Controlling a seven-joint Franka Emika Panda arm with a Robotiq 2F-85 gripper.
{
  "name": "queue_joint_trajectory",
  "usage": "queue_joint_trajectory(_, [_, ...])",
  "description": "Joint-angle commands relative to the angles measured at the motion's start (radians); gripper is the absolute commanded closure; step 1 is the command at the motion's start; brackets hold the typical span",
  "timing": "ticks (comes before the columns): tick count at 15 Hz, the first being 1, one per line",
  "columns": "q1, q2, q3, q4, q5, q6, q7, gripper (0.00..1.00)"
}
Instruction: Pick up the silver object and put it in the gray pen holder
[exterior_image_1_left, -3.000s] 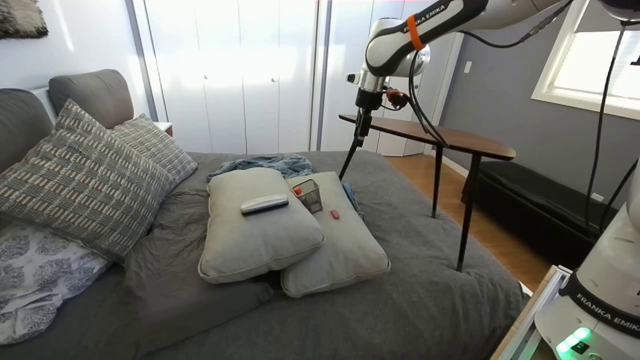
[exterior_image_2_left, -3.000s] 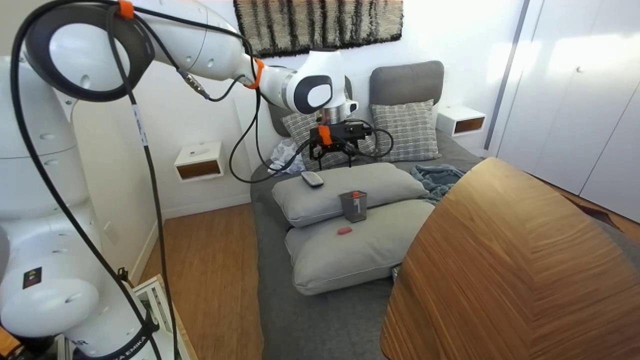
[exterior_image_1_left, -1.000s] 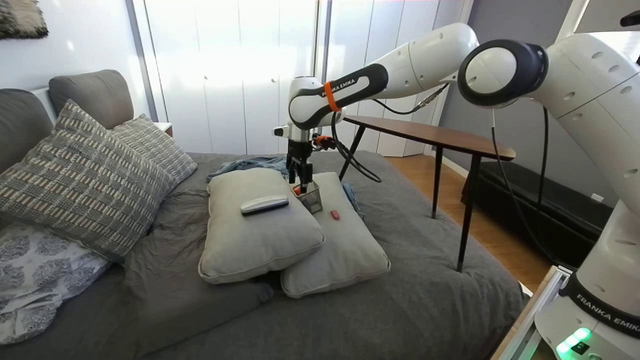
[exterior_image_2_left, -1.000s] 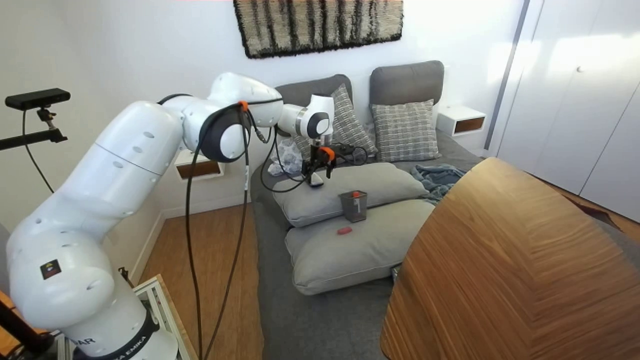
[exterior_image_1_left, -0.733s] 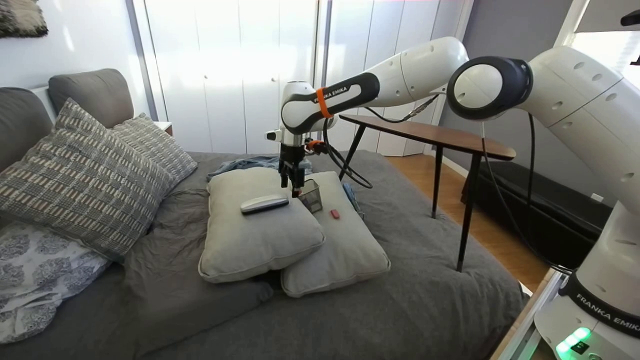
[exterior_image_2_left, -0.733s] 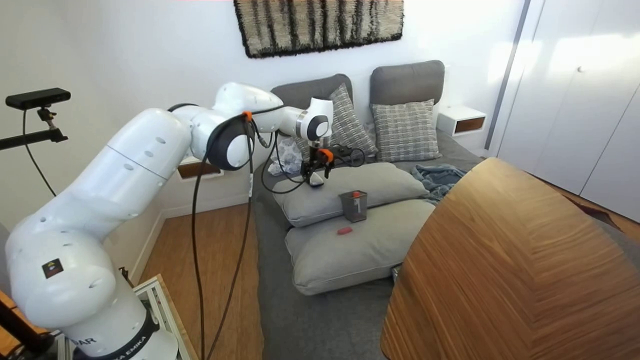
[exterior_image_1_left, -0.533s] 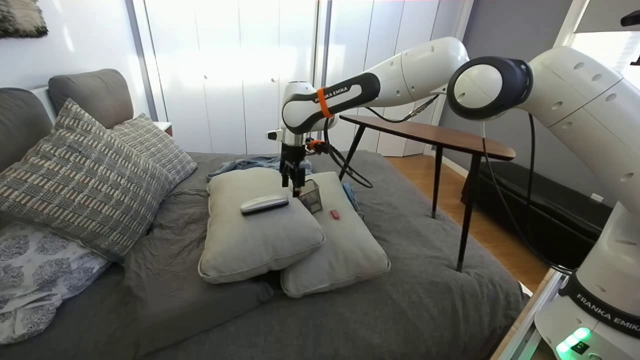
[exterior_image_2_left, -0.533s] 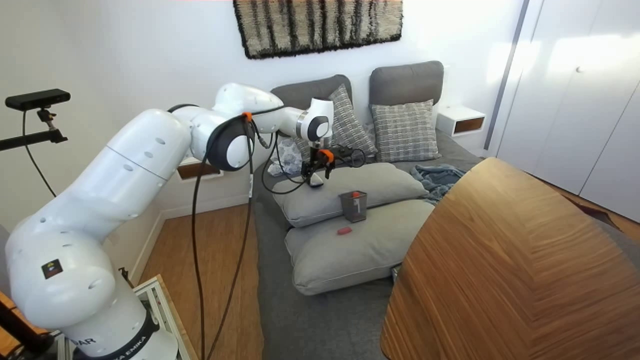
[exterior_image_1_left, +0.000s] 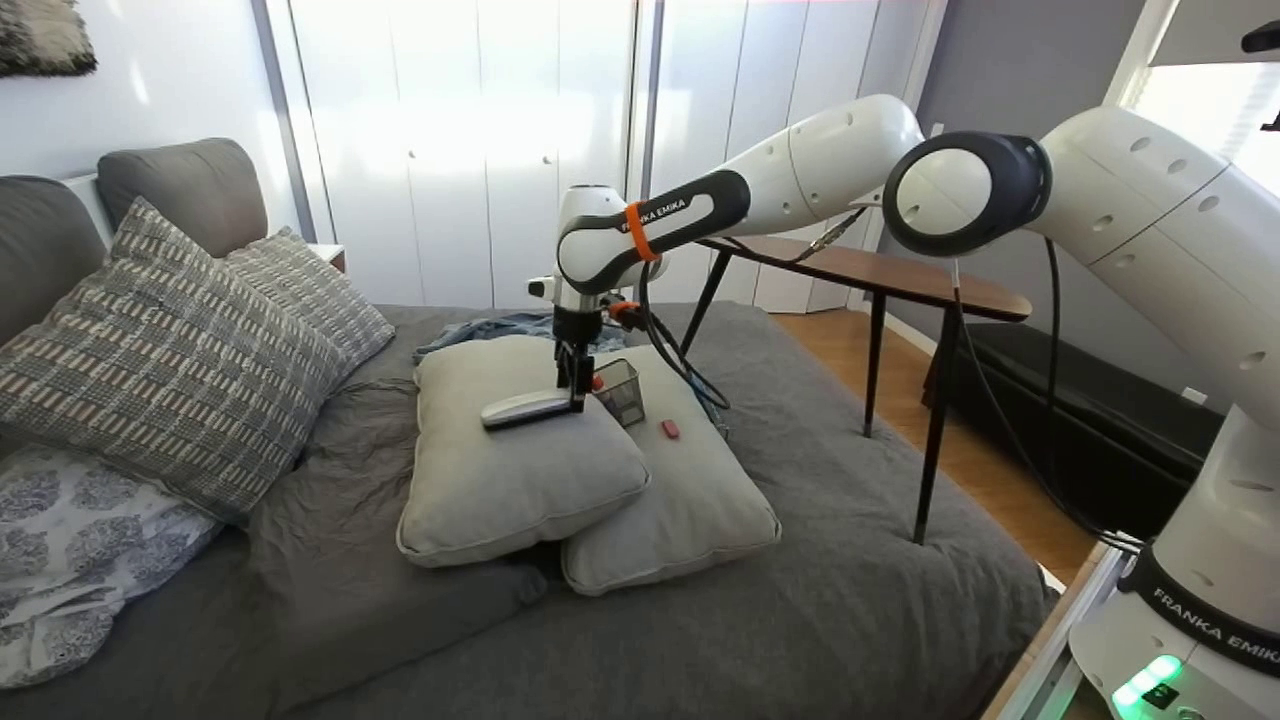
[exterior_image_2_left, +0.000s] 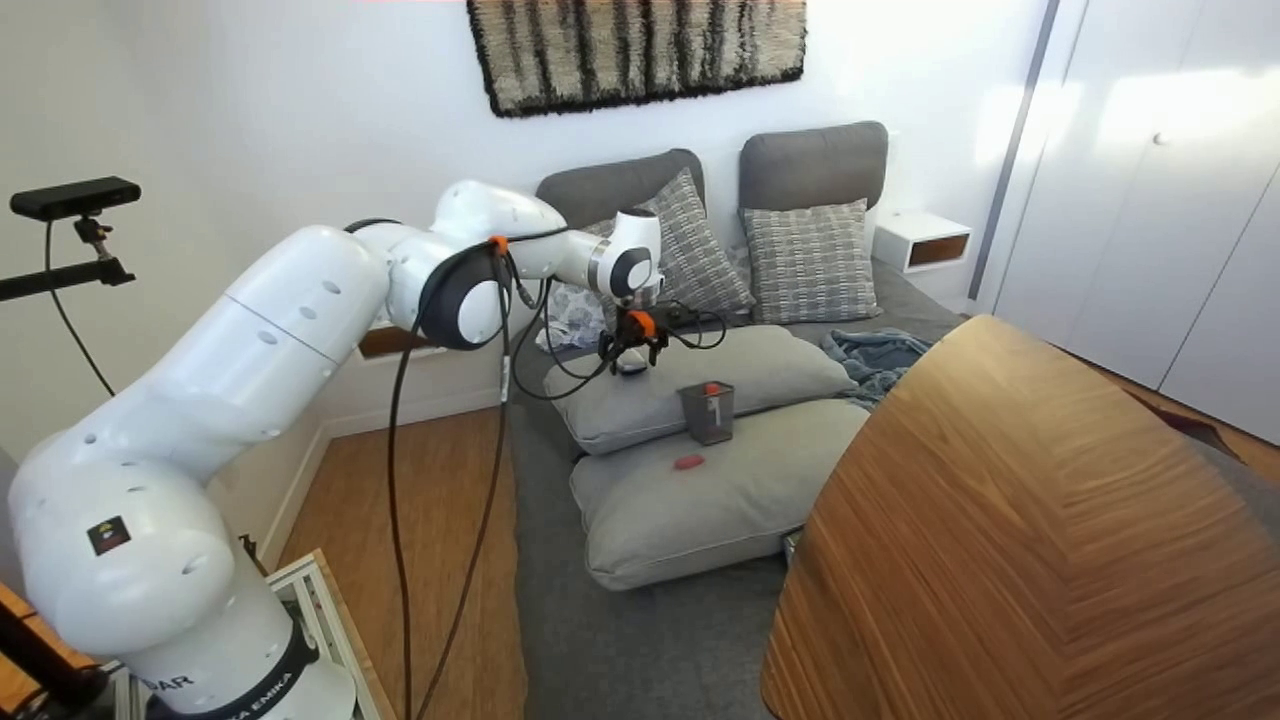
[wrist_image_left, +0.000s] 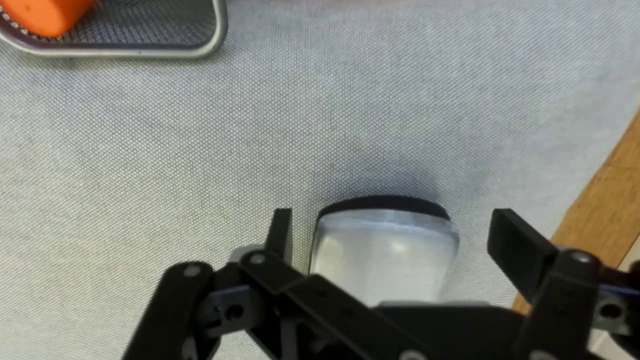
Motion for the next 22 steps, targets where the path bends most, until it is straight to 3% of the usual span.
queue_joint_trajectory(1, [0.024,0.041,-0.013,0.048,-0.014,0.033,0.066,0.27])
queue_joint_trajectory(5, [0.033,0.033,-0.019,0.046,-0.032,0.014,0.092,0.56])
queue_joint_trajectory(9, [0.058,-0.058,-0.069,-0.023,-0.107,-0.043,0.107,0.57])
queue_joint_trajectory(14, [0.106,-0.224,-0.167,-0.135,-0.258,-0.203,0.148,0.57])
queue_joint_trajectory(19, [0.122,-0.302,-0.182,-0.152,-0.413,-0.461,0.165,0.57])
queue_joint_trajectory(22, [0.132,-0.282,-0.192,-0.117,-0.498,-0.604,0.179,0.57])
